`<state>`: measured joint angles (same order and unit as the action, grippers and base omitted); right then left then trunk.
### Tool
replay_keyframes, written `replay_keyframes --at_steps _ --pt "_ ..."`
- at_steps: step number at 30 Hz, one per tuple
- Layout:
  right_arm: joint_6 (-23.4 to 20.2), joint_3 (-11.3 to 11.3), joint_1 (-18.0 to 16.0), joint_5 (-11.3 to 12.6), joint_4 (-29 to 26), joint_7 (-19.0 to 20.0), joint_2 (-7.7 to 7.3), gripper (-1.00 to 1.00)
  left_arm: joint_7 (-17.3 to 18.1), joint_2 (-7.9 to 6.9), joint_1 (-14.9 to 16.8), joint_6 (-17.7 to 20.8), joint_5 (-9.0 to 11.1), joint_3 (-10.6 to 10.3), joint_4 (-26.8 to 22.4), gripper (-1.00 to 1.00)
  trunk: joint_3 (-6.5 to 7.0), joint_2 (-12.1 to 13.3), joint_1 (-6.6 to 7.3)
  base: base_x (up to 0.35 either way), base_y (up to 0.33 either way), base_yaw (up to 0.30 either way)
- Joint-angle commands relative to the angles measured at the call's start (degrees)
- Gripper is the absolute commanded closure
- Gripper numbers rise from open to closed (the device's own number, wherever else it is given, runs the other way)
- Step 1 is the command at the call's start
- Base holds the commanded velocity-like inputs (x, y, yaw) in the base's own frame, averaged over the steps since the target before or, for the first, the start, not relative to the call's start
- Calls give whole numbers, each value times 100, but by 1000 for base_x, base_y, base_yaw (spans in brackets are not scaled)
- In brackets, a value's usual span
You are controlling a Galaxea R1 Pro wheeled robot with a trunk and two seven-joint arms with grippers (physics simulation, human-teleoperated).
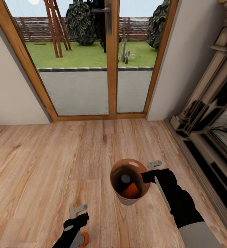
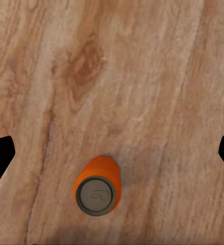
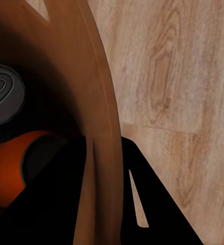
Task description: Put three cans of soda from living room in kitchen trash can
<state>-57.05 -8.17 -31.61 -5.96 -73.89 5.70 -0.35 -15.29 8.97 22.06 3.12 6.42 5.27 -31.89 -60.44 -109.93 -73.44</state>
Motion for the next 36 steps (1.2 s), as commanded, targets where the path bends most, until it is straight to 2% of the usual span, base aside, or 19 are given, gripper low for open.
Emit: replay_keyframes --at_steps 1,24,31,36 --pt "-3 0 -3 101 -2 19 1 100 0 0 0 0 -1 0 2 -100 -27 -42 -22 0 0 0" --pt "-4 0 -3 101 -2 19 1 100 0 0 0 -4 -1 1 1 -100 -650 -965 -527 0 0 0" --pt "-7 -10 -3 98 -13 19 2 100 0 -1 0 -4 -1 4 0 -100 -696 -965 -527 0 0 0" --pt "-8 -2 -3 84 -280 19 0 100 0 -8 0 -4 -4 8 -1 -100 -702 -965 -527 0 0 0"
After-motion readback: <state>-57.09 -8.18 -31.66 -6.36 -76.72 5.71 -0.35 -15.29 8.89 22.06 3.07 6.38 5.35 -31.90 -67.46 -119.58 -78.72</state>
